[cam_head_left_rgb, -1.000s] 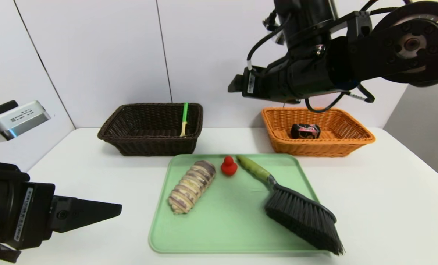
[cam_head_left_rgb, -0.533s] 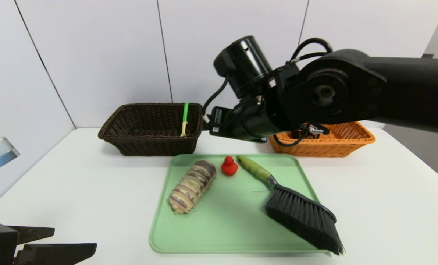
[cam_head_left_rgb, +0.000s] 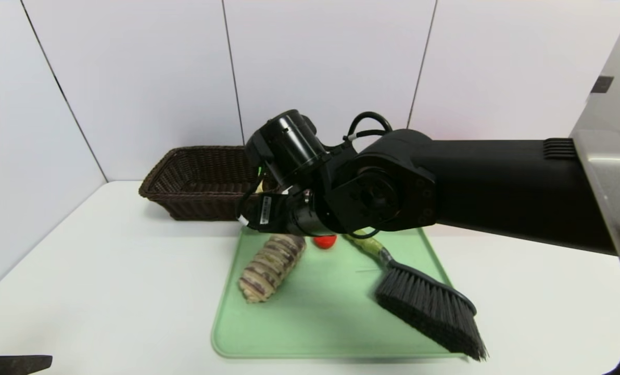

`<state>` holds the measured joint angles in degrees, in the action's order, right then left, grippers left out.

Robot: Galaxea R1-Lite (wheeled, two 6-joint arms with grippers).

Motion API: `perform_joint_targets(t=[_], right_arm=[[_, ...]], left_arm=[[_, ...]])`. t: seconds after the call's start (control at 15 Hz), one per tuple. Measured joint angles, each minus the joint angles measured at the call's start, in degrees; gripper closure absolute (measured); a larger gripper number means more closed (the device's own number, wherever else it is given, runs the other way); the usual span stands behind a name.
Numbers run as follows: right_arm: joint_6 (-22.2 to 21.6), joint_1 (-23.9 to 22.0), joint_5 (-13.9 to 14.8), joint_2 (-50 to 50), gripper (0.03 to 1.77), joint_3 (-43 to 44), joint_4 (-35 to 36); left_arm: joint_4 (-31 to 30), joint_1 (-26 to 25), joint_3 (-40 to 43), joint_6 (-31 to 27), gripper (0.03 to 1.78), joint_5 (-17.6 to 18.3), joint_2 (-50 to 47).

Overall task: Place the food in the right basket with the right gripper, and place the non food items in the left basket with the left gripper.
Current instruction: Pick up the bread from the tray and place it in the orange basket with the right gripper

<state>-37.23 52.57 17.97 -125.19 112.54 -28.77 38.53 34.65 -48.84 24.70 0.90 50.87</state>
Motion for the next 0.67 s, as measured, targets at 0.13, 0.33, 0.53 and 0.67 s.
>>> perform_joint_targets(t=[0.13, 0.33, 0.53, 0.67], right_arm=[[-1.33, 0.18, -0.02, -1.19, 0.11, -0.02, -0.20], [-2.51, 0.27, -0.24, -2.90, 0.11, -0.06, 0.13], [-3.21, 1.01, -0.39, -4.58, 0.10, -0.06, 0.30], [-3.25, 1.10, -0.44, -5.30, 0.10, -0.06, 1.32]], left_arm=[[-0.12, -0.02, 0.18, -0.06, 0.12, -0.02, -0.52], [-0.26, -0.02, 0.16, -0.09, 0.12, -0.02, -0.90], [-0.17, -0.02, 0.13, -0.04, 0.12, 0.02, -1.48], [-0.11, -0.09, 0.24, -0.01, 0.12, 0.13, -1.93]])
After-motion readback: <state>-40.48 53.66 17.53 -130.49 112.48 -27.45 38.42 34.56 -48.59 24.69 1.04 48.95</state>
